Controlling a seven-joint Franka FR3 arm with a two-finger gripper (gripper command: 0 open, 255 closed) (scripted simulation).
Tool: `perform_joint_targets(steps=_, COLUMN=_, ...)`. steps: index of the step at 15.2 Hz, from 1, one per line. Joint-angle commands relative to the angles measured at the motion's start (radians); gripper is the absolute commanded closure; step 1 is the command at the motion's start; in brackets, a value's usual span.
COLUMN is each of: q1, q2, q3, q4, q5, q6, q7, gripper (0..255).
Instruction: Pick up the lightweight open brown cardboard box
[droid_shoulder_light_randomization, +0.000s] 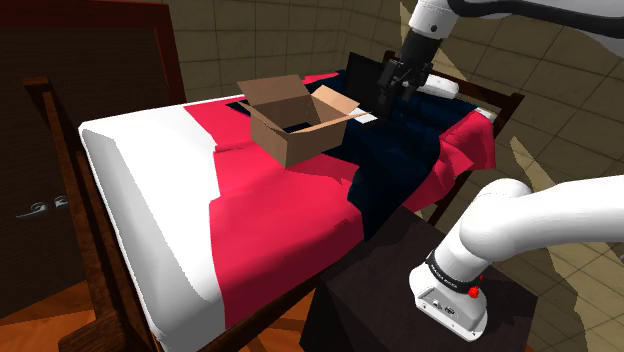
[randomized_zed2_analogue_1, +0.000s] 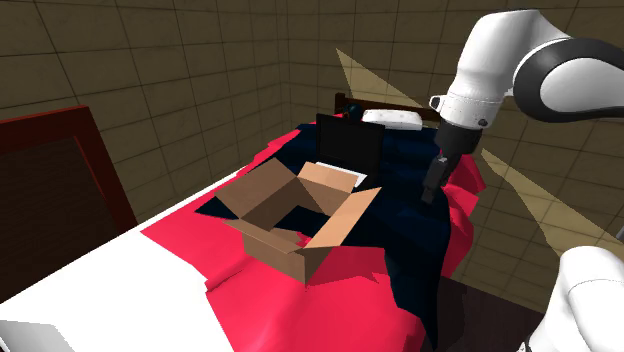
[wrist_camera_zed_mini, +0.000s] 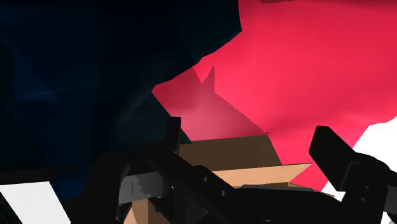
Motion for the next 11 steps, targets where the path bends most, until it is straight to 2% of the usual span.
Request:
perform_joint_targets(steps=1, q1=0.000, q2=0.000, q3=0.000, q4=0.000, q5=0.000, q6=0.000, q7=0.000, gripper=0)
perform_joint_targets(steps=11, q1=-0.057, q2=0.309, q3=-0.074, q4=0.067, q5=0.022, q6=0.248, q7=0.060, gripper=0)
